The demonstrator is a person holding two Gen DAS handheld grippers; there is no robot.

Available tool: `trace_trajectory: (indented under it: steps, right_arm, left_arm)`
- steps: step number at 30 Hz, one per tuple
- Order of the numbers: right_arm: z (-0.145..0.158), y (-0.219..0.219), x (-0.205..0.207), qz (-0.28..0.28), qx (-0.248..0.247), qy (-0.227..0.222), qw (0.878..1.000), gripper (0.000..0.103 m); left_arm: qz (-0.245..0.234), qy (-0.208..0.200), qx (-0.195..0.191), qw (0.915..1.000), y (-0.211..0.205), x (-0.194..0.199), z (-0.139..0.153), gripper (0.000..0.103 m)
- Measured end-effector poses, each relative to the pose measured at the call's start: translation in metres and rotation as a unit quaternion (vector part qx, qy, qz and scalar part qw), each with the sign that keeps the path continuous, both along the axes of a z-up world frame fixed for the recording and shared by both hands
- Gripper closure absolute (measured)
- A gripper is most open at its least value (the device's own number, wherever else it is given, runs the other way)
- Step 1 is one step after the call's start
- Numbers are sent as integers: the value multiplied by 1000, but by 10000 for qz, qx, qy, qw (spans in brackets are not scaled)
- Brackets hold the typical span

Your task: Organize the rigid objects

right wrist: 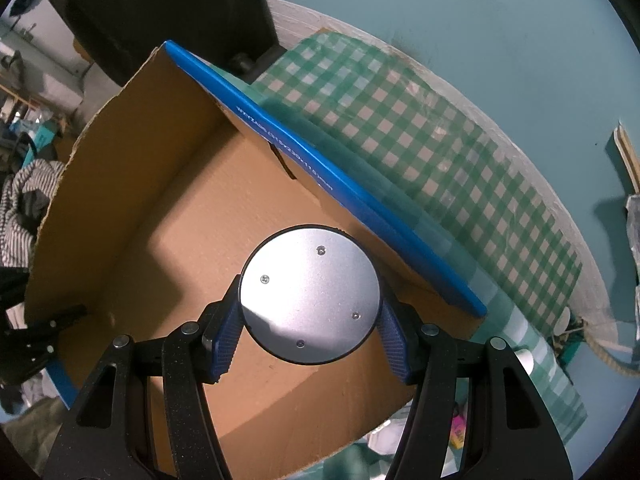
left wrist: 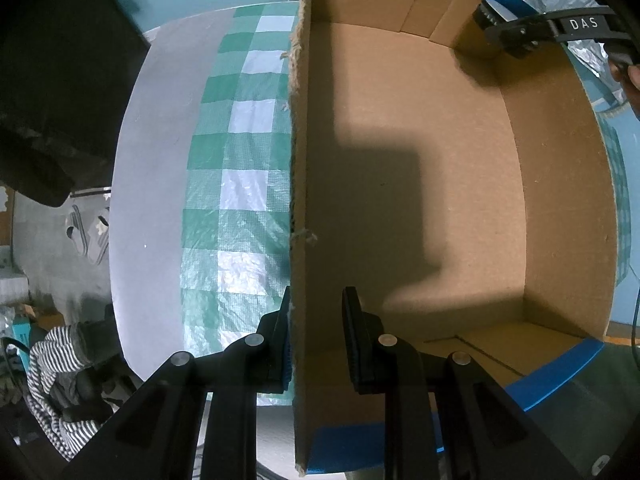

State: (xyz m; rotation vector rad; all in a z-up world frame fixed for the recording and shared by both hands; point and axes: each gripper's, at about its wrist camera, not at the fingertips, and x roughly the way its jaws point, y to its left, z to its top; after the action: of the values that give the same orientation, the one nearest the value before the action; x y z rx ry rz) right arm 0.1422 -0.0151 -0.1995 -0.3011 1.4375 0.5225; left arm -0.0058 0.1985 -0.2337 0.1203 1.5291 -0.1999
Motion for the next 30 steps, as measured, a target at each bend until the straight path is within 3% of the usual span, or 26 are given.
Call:
trace_trajectory:
  steps: [13,30]
  right_arm:
    - [8,2,-1,-3,-114,-113,9999,37]
    - [75,-28,-19,-230,89,-538,9982,32]
  left_arm:
    - [50,-17,43,10000,-8,2,1,82]
    - [41,-6,110,9999,-13,3,4,82]
